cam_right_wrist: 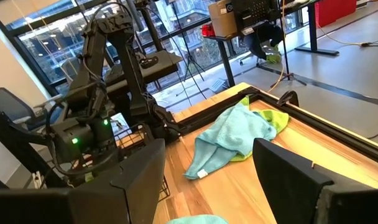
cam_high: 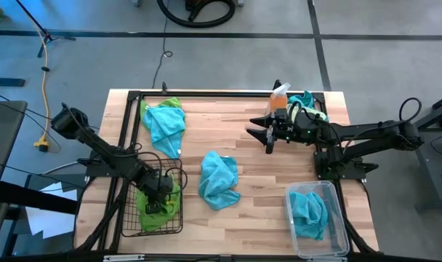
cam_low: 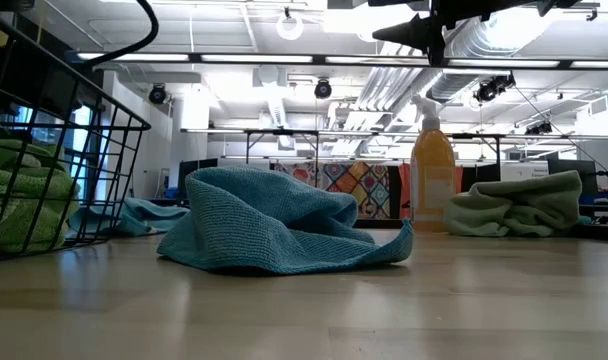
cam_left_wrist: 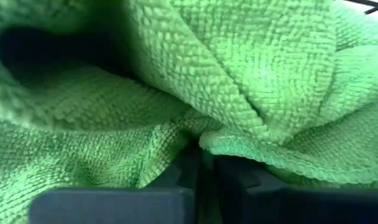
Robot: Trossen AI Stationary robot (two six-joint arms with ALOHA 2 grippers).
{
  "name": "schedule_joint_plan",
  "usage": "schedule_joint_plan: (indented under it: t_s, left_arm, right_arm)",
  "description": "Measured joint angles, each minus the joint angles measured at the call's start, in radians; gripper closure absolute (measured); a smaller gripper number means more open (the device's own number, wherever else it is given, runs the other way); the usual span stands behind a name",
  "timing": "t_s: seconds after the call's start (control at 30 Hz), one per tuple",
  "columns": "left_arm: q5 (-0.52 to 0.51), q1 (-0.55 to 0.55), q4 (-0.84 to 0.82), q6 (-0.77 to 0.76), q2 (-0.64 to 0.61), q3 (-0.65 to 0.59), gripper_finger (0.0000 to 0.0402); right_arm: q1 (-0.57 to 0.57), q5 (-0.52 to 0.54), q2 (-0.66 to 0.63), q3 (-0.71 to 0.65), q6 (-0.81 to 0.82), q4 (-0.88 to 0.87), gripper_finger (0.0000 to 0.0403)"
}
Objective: Sort microfiber towel by color & place in baskets
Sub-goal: Put the green microfiber cloth into the black wire basket
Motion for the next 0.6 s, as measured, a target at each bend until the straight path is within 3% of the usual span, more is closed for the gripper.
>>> schedule_joint_plan:
  t_s: [0.43, 0.6]
  left_arm:
    - [0.000, -0.001, 0.006, -0.071, -0.034, 0.000, 0.0194]
    - [0.031, 0.000, -0.004, -0.086, -0.037, 0.021, 0.0148]
  right_arm:
    - [0.000, 0.001, 0.000, 0.000, 0.008, -0.002, 0.0162]
    - [0.000, 0.001, 0.000, 0.000, 0.009, -0.002, 0.0162]
